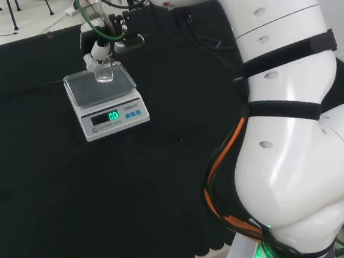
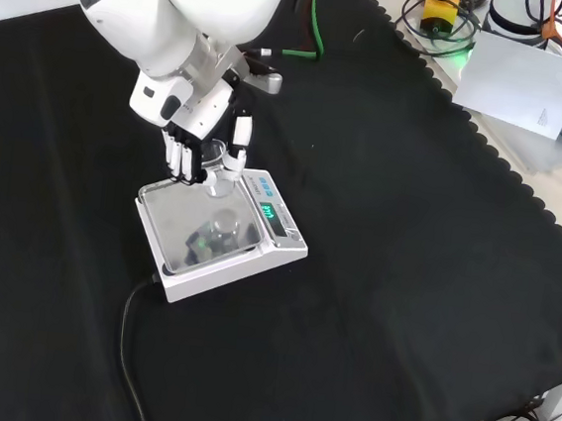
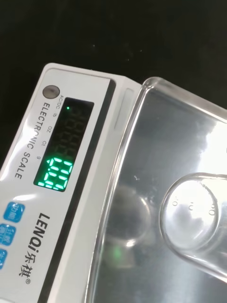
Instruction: Put the beaker on the electronic balance.
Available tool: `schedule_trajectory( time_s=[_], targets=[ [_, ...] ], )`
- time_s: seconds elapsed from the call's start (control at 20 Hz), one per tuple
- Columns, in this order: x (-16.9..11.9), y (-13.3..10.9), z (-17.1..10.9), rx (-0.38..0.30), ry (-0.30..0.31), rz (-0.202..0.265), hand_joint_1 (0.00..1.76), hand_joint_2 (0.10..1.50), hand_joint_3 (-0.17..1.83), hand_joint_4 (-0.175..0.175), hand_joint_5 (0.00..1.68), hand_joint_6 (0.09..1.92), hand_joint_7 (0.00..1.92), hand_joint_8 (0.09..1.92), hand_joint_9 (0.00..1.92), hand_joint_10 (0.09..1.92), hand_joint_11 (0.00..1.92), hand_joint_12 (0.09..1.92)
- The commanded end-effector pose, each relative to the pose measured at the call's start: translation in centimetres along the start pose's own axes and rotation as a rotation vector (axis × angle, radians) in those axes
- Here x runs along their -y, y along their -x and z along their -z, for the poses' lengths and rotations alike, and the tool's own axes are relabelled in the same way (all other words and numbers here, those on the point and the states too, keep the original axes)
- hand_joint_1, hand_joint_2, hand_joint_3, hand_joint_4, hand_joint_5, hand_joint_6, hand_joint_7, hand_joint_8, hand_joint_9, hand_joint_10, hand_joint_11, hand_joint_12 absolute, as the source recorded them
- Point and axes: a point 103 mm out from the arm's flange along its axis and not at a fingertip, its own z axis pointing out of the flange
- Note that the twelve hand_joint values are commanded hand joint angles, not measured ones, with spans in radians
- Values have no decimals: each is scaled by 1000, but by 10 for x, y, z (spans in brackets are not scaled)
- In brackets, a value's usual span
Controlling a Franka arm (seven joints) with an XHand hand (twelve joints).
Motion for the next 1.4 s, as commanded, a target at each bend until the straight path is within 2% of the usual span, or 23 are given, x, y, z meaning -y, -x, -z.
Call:
schedule_trajectory(
  time_s=[0.05,0.15,0.3,0.4,0.6,0.8,1.4],
  targets=[
    [-7,2,-12,4,28,-14,1495,1173,-175,-175,928,1111,778,1140,1016,1022,1033,1253],
    [-8,2,-16,5,60,-16,1495,1173,-175,-175,928,1110,779,1140,1004,1041,1045,1233],
    [-6,-1,-24,39,176,-43,1494,1173,-175,-175,928,1111,779,1140,981,1075,1069,1198],
    [-6,-4,-30,44,217,-57,1493,1173,-175,-175,927,1112,779,1141,974,1088,1076,1183],
    [-8,-8,-44,59,210,-73,1496,1172,-175,-175,927,1112,780,1140,976,1121,1069,1146],
    [-14,-9,-45,68,179,-72,1499,1171,-175,-175,927,1112,780,1140,978,1153,1063,1113],
    [-22,-9,-24,81,166,-75,1498,1172,-175,-175,920,1123,776,1153,960,1189,1081,1061]
  ],
)
